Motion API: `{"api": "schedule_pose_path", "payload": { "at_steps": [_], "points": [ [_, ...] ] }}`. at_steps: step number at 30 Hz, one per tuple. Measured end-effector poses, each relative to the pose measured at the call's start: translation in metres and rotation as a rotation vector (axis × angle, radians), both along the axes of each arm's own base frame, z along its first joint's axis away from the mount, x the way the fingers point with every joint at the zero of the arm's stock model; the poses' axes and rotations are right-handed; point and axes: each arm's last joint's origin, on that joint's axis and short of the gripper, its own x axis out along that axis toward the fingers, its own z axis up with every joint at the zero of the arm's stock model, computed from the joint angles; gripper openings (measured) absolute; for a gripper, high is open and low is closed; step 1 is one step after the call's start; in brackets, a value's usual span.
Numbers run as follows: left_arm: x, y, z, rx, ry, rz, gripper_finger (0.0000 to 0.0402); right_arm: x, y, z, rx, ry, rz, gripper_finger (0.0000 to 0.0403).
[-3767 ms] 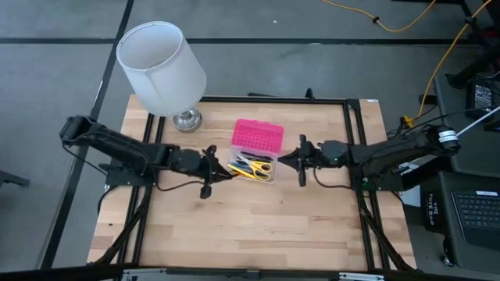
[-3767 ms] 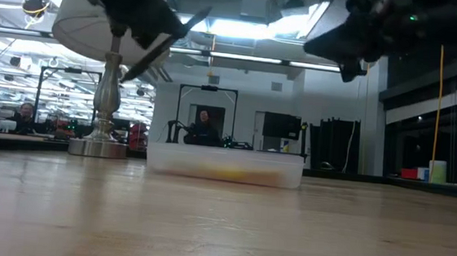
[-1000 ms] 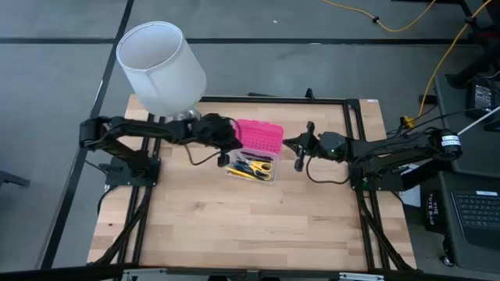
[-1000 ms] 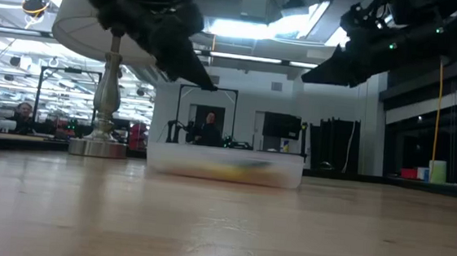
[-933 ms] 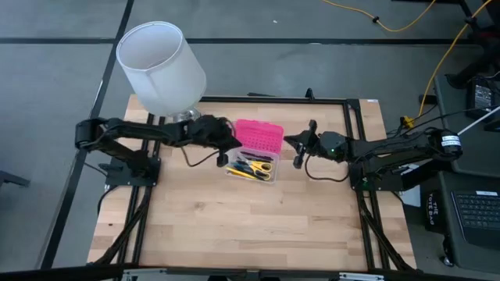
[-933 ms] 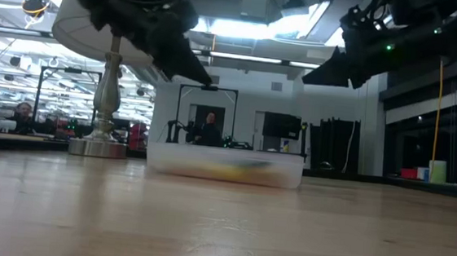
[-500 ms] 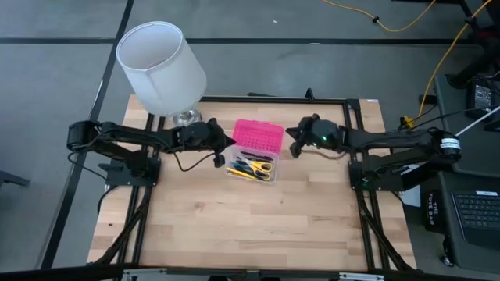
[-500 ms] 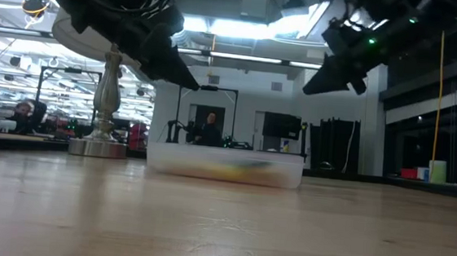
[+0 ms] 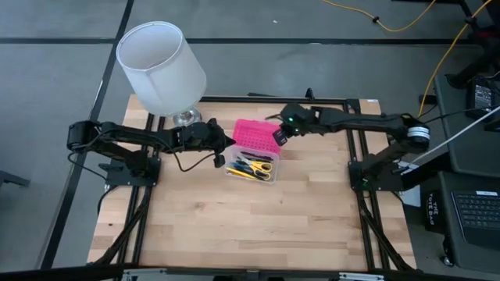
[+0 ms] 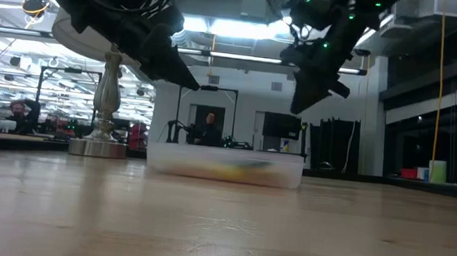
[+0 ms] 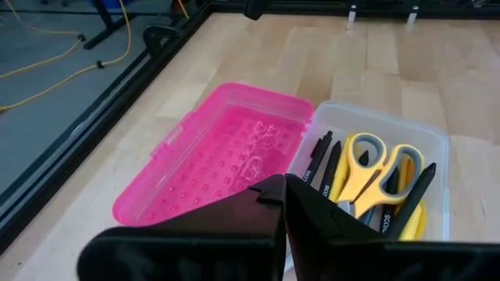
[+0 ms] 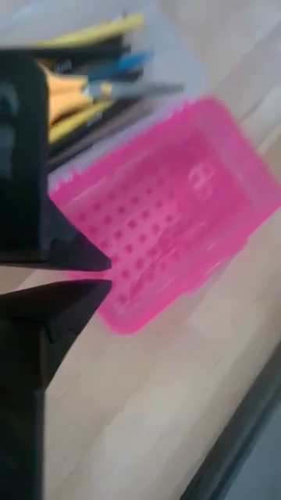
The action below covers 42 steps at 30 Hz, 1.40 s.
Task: Pick & place school supplies into a supply box
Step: Close the transparent supply box
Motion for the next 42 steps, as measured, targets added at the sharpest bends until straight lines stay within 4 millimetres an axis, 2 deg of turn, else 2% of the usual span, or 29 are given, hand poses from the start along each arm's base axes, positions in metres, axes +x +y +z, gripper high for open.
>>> {"api": "schedule_pose_path", "payload": {
  "at_steps": [4,8,15,24,33,35,38,42],
  "points": [
    [0.0,0.0,-0.001,-0.002,0.007,0.0,0.0002,0.006,-0.007,-0.004,0.048,0.085,-0.01,0.0035],
    [-0.001,0.0,-0.001,0.033,0.028,-0.02,0.0001,0.012,-0.01,-0.008,0.074,0.089,0.001,0.0035],
    [-0.001,0.0,-0.001,0.063,0.038,-0.036,0.0002,0.009,-0.011,-0.019,0.186,0.102,0.056,0.0038],
    [-0.001,0.0,-0.001,0.075,0.042,-0.041,0.0004,0.006,-0.014,-0.023,0.088,0.152,0.036,0.0096],
    [-0.001,0.0,-0.001,0.083,0.045,-0.046,0.0003,0.007,-0.014,-0.023,0.084,0.141,0.033,0.0148],
    [-0.001,0.0,-0.001,0.084,0.045,-0.047,0.0004,0.007,-0.016,-0.024,0.094,0.133,-0.019,0.0164],
    [-0.001,0.0,-0.001,0.085,0.046,-0.047,0.0005,0.006,-0.022,-0.031,0.148,0.124,-0.139,0.0181],
    [-0.001,0.0,-0.001,0.085,0.046,-0.047,0.0006,0.015,-0.028,-0.048,0.201,0.116,-0.148,0.0188]
  ]
}}
